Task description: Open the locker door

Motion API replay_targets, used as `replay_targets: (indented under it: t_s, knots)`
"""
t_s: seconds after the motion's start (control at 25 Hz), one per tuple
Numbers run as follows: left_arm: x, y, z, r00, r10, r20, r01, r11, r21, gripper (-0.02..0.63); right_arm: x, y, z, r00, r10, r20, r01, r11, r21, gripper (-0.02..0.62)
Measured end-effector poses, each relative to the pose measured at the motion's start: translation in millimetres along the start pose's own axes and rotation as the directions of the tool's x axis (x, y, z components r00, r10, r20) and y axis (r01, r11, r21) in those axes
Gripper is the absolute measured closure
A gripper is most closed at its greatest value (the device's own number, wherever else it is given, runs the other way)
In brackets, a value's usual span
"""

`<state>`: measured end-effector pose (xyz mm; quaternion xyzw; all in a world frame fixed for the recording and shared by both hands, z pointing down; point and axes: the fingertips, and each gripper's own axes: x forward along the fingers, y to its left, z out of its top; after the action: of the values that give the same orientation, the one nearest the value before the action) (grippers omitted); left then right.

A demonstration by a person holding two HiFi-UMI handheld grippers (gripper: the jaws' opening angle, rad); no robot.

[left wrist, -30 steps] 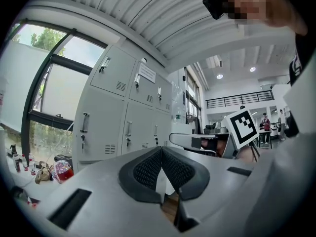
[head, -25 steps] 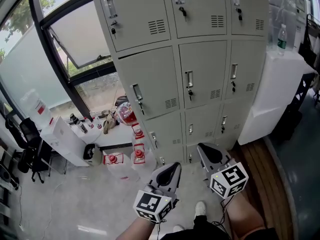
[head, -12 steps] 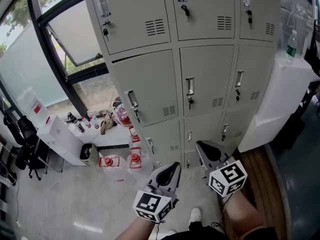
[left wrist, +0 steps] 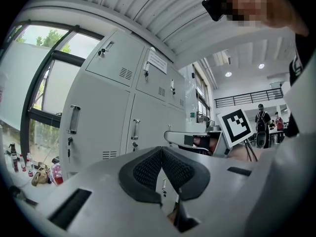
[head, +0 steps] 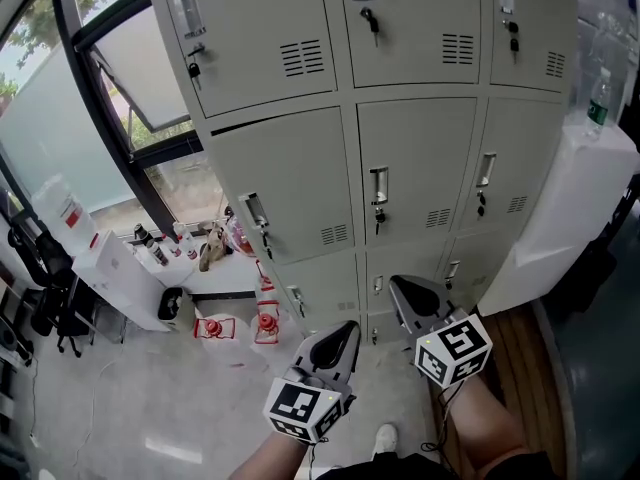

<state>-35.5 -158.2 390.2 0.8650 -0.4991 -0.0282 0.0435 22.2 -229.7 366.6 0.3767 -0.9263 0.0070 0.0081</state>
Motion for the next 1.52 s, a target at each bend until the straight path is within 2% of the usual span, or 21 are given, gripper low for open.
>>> replay_targets:
  t_s: [0.36, 0.96, 1.24, 1.52]
  knots:
    - [27, 2, 3, 1.0, 0.029, 0.009, -0.029, 1.0, 0.01, 0.589, 17, -28, 1, 1.0, 0.027, -0.005, -0.027, 1.0, -0.002, 0.541]
    - [48, 2, 9, 0.998, 0.061, 0.01, -0.061, 0.997, 0.039, 0.589, 39, -49, 6, 0.998, 0.067, 0.002, -0.067, 0.998, 0.013, 0.541]
    - [63, 15, 9, 0.999, 0.034, 0.004, -0.034, 0.999, 0.03, 0.589, 62, -60, 8, 0.999, 0.043, 0.003, -0.043, 0.999, 0.016, 0.541]
    - [78, 41, 5, 0.999, -0.035, -0.019, 0.036, 0.999, 0.012, 0.589, 95, -74, 6, 0.999, -0.037, -0.005, 0.038, 0.999, 0.024, 0.541]
